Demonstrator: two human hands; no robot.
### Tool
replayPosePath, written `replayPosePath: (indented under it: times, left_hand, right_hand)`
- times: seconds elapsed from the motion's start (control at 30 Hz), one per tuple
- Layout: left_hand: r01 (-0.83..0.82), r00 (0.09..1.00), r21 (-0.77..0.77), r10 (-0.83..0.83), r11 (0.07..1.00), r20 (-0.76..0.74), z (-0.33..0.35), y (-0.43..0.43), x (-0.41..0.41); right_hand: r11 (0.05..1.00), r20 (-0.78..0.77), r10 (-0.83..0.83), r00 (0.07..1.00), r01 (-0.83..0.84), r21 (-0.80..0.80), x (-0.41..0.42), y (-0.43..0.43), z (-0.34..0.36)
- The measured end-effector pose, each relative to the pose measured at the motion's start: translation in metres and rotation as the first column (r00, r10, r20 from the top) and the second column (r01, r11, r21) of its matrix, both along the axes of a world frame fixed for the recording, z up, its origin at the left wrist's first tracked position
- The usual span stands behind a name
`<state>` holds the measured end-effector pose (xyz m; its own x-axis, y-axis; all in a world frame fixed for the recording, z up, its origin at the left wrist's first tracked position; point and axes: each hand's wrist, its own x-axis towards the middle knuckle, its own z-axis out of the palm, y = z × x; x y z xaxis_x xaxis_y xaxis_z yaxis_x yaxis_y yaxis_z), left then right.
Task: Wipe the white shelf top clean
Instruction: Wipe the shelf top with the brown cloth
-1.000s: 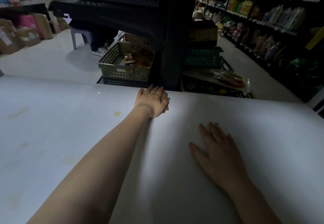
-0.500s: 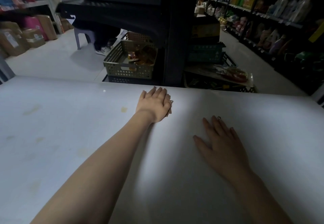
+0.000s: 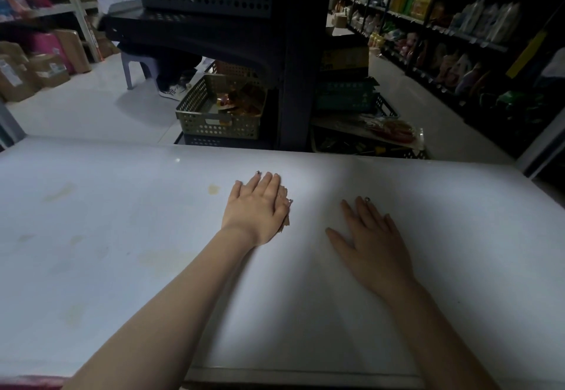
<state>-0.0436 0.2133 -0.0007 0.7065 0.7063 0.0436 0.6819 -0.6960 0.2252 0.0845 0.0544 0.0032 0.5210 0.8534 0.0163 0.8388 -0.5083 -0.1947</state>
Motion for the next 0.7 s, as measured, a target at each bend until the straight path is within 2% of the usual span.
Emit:
replayPosePath:
  times: [0.7]
  left_hand:
    - [0.003,1.0,0.1,-0.005,0.995,0.022,-0.007,-0.065,-0.049]
  right_hand:
    - [0.999,-0.032,0.001,0.999,0.0,0.05,-0.003,-0.004,0.003]
